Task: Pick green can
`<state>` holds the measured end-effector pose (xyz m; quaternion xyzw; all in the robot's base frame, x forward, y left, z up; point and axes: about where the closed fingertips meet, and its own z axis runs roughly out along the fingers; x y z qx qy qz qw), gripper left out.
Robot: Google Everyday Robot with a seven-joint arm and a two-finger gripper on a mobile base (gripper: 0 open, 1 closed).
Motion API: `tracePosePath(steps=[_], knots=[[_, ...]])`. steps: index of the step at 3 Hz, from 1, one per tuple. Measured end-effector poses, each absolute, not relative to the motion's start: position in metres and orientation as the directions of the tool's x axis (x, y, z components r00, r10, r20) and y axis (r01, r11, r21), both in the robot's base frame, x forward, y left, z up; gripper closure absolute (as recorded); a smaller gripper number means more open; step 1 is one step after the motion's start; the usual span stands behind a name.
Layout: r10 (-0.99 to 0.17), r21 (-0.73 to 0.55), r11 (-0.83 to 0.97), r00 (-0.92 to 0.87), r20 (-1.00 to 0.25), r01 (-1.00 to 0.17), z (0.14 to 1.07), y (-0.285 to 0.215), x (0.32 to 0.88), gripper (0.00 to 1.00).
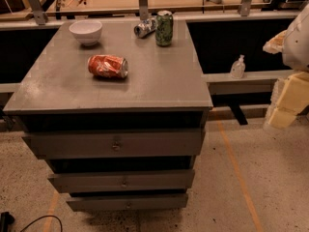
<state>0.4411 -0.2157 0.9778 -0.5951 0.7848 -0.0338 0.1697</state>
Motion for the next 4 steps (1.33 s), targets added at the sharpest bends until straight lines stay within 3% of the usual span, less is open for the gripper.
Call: tracePosePath(steps=[1,3,4], knots=[[-0.924,-0.254,0.323,-0.246,-0.292,-0.912,0.968,-0.207,0.463,0.00],[-0.646,-0.077,0.494,-0.306,-0.700,-0.866,0.896,-0.134,0.605,0.00],[-0.550,-0.108,0.577,-0.288,-0.784,-0.809,0.905,-0.115,0.672,0.00]])
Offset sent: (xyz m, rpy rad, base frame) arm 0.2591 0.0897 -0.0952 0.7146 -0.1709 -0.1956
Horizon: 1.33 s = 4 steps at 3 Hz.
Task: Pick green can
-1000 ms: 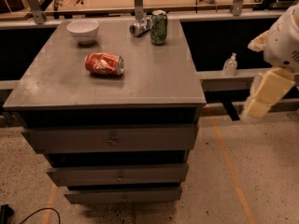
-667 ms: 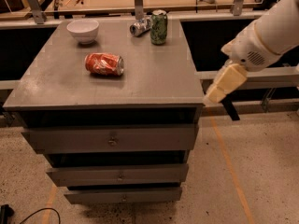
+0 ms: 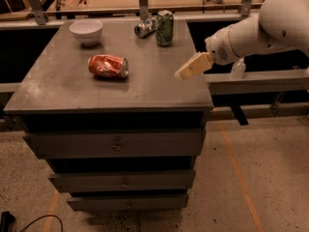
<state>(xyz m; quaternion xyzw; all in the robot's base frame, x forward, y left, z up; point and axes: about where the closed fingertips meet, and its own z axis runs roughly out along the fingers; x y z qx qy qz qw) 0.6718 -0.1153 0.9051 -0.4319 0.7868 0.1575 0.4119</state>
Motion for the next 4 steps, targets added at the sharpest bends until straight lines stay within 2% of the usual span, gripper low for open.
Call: tracePosePath(steps=[1,2,3,4], knots=[[-0.550,-0.108,0.577,-0.288,-0.784,-0.809,0.905,-0.115,0.672,0.00],[-0.522,-0.140,0.625,-0.279,-0.806,-0.768,0.906,-0.119,0.697,0.00],[-0.484,-0.207,0.698,-0.238,-0.842,-0.686,0.912,-0.125,0.753,0.00],[-0.416,-0.219,0.774,-0.216,-0.883,-0.594,0.915,-0.132,0.801,0.00]])
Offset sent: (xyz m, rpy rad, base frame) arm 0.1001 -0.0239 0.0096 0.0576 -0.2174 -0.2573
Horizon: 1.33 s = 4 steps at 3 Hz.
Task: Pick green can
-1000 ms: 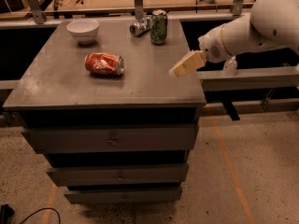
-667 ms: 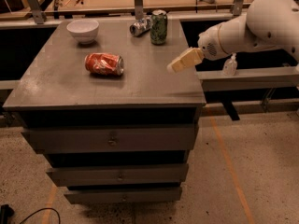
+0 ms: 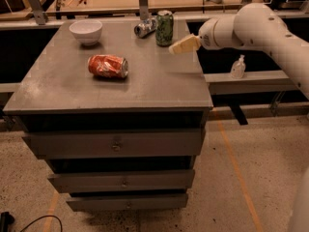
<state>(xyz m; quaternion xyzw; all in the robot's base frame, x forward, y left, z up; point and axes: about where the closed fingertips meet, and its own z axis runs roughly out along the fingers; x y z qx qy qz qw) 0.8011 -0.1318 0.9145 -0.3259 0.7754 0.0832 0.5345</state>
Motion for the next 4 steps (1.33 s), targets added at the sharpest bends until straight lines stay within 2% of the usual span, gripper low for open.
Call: tracePosePath(steps=[1,3,4], knots=[[-0.312,-0.172,0.841,-0.198,-0.929,-0.514,0.912,-0.133,0.846,0.00],[-0.234,-0.110,0.839,-0.169,-0.957,-0.533,0.903,-0.094,0.910,0.00],[-0.238,-0.107,0.812,-0.158,-0.958,-0.574,0.898,-0.074,0.927,0.19]])
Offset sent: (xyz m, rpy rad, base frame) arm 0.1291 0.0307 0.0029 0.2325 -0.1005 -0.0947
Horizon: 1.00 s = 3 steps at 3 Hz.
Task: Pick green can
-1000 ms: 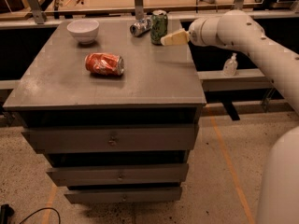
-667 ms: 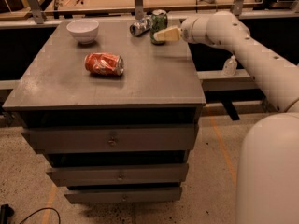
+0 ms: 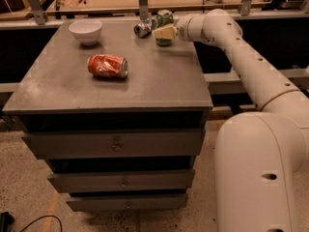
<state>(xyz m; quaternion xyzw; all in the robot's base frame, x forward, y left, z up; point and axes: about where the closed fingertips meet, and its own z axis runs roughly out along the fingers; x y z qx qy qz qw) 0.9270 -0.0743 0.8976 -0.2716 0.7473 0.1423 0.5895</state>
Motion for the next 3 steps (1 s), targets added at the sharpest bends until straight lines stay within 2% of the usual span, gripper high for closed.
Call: tracePosePath(steps=[1,3], knots=[[-0.225,-0.096,0.773,-0.130,-0.966,-0.627,0.897,-0.053,0.938,0.50],[-0.242,-0.143,0.727,-0.056,-0.969,-0.671,0.917,-0.040,0.935,0.96]])
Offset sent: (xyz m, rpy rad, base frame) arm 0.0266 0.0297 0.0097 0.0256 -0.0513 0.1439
